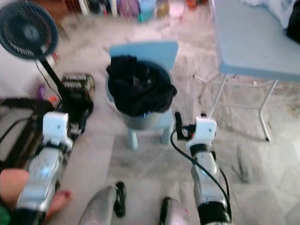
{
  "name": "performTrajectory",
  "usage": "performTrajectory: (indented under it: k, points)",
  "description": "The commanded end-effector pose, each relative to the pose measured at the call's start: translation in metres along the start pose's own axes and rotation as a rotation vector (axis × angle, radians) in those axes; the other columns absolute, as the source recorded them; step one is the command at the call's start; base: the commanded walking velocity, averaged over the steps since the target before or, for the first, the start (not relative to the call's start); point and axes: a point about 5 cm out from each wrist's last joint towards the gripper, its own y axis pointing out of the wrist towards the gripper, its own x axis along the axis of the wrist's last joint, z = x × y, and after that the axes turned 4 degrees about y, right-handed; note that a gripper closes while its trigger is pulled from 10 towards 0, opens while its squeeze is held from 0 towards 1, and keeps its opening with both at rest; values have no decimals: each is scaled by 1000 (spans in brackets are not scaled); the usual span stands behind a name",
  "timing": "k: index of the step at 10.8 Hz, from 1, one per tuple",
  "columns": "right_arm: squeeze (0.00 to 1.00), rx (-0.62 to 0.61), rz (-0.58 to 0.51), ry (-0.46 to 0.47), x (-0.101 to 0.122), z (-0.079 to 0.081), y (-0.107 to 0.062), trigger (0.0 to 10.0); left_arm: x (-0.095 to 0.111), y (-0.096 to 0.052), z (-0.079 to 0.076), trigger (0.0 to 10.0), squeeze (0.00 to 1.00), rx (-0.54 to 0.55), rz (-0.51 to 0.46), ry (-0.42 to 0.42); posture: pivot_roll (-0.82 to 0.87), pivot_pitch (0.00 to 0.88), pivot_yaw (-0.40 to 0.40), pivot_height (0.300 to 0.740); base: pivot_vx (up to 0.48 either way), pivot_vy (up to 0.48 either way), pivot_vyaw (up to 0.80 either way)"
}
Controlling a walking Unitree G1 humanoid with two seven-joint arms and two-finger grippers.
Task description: Hang hanger
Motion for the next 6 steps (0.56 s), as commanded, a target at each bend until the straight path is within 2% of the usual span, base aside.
performTrajectory:
  k: [1, 2, 4, 6]
  points:
    - [0, -22, 0, 8, -1, -6, -1, 10000, -1, 4, -3, 10000, 0, -24, -9, 4, 48, 29, 31, 740, 0, 0, 0]
    - [0, -24, -2, 4, -1, -8, 2, 10000, 1, 10, -3, 10000, 0, -28, -29, 13, 52, 9, 17, 740, 0, 0, 0]
    - [0, 6, -45, -29, 15, -10, 20, 10000, 3, 13, 4, 10000, 0, 6, -54, 10, 73, 30, -17, 740, 0, 0, 0]
    - [0, 48, -48, -55, 18, -8, 23, 10000, -5, 1, 7, 10000, 0, 37, -39, 3, 81, 54, -36, 740, 0, 0, 0]
